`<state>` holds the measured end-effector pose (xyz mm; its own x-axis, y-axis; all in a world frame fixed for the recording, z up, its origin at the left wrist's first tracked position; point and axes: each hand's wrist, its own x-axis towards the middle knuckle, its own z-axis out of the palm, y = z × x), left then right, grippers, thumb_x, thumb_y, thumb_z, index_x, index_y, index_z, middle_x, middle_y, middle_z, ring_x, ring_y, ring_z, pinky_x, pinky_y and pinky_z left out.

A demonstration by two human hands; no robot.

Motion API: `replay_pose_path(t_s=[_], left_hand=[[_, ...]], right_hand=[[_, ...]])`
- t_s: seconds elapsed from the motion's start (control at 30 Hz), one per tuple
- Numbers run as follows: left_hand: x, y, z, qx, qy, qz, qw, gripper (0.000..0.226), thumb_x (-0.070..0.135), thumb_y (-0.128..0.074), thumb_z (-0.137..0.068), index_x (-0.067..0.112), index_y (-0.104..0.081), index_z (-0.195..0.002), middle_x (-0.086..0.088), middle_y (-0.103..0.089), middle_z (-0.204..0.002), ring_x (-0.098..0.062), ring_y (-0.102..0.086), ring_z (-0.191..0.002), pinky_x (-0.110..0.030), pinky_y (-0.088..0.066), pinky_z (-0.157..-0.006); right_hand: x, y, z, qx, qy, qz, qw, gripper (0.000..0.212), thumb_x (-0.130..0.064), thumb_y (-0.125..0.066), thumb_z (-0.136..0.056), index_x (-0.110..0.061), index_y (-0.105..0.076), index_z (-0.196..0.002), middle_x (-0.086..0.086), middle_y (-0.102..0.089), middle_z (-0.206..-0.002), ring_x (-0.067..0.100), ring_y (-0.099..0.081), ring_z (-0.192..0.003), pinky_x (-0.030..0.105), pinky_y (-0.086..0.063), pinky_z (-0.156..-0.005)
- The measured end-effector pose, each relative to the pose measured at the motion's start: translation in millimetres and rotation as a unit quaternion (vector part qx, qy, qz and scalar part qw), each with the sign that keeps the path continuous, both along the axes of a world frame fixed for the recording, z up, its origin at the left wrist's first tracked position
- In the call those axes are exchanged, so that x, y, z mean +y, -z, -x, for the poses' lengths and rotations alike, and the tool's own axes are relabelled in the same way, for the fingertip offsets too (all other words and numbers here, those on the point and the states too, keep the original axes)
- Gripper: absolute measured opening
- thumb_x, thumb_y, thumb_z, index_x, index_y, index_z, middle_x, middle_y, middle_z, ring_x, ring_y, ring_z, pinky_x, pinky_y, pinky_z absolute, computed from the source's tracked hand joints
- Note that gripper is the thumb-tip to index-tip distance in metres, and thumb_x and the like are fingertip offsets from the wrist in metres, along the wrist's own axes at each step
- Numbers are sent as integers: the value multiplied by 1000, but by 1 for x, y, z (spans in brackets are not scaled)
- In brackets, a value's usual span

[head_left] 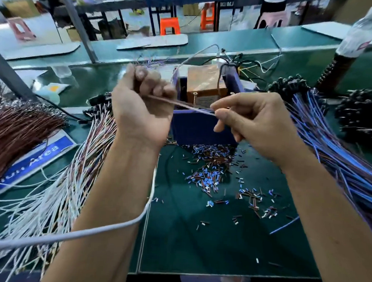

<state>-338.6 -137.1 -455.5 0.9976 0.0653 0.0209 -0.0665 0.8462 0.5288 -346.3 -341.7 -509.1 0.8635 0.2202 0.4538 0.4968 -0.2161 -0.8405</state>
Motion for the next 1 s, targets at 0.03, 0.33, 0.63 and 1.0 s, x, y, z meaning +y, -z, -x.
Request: replay_pose_path(t_s=[0.03, 0.33, 0.63, 1.0], left_hand=[[4, 8, -3, 7, 27, 18, 999, 47, 32, -35, -111, 18, -42, -67, 6, -25, -54, -10, -23, -50, -20, -30, -47], [41, 67, -1, -65, 86, 7, 994, 38, 36, -42, -107, 24, -33, -71, 10, -22, -56, -6, -16, -48, -19, -15, -44], [10, 77, -6, -215, -4, -592, 777, 9, 13, -67, -92, 16, -66, -84, 8, -54, -63, -4, -44, -51, -18, -36, -49], [-5, 117, -11, -292, -42, -744, 599, 15, 8, -75, -89, 9, -72, -104, -2, -75, -87, -23, -69, -79, -40, -55, -74]], right_hand=[[0, 4, -1, -2, -2, -5, 1000, 7, -13, -73, -98, -10, -78, -100, 3, -78, -75, 21, -53, -46, 27, -47, -46], [-10, 43, -6, 49, -5, 45, 998, 8, -10, -72, -98, -8, -79, -94, -1, -80, -80, 18, -57, -52, 29, -50, -52], [-8, 53, -9, 82, -17, 15, 996, 5, 0, -68, -98, -4, -70, -100, 2, -81, -85, 15, -57, -52, 30, -52, -53], [-9, 62, -14, 24, 24, 29, 999, 11, -12, -72, -97, -21, -66, -97, 2, -77, -80, 21, -60, -47, 31, -54, -50]])
